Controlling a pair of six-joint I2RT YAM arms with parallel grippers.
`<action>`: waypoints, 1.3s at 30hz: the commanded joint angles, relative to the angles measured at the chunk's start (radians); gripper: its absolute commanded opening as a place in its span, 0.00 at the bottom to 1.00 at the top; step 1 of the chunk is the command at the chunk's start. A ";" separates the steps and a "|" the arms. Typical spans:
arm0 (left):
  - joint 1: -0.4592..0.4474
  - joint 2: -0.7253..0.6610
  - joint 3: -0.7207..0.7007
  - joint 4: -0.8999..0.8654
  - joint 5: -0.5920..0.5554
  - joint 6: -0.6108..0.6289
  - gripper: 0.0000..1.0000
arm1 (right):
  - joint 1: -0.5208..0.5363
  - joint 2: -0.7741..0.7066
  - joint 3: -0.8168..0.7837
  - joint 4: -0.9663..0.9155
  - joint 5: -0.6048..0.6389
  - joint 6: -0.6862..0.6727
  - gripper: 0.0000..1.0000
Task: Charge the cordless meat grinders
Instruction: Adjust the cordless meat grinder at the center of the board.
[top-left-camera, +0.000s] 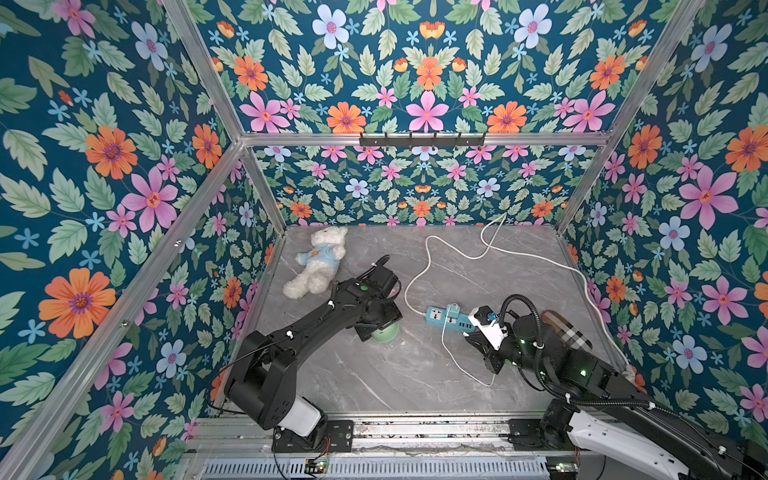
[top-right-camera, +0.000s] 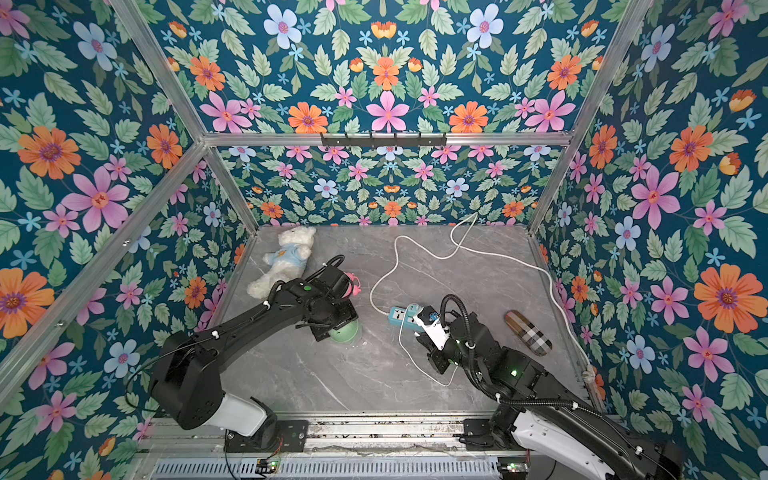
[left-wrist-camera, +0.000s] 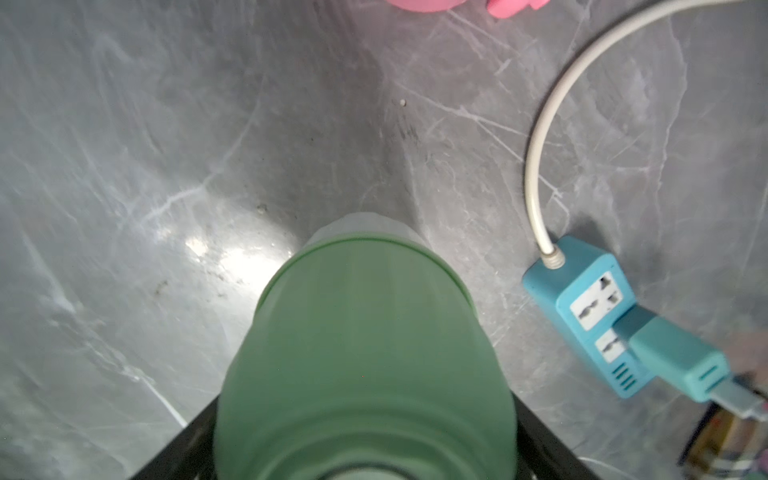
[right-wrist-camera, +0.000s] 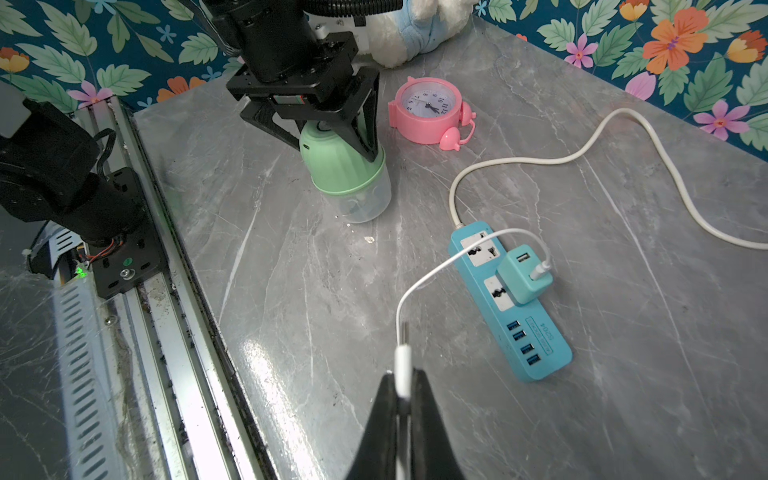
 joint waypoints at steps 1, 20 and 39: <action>-0.014 -0.001 0.005 -0.025 -0.016 -0.300 0.62 | 0.001 -0.015 -0.001 -0.013 0.021 0.014 0.00; -0.091 0.030 0.015 -0.084 -0.078 -0.554 0.94 | 0.002 0.023 -0.009 0.020 0.003 0.008 0.00; 0.032 -0.199 -0.001 0.005 -0.365 0.121 0.99 | 0.093 0.338 0.053 0.228 -0.031 -0.076 0.00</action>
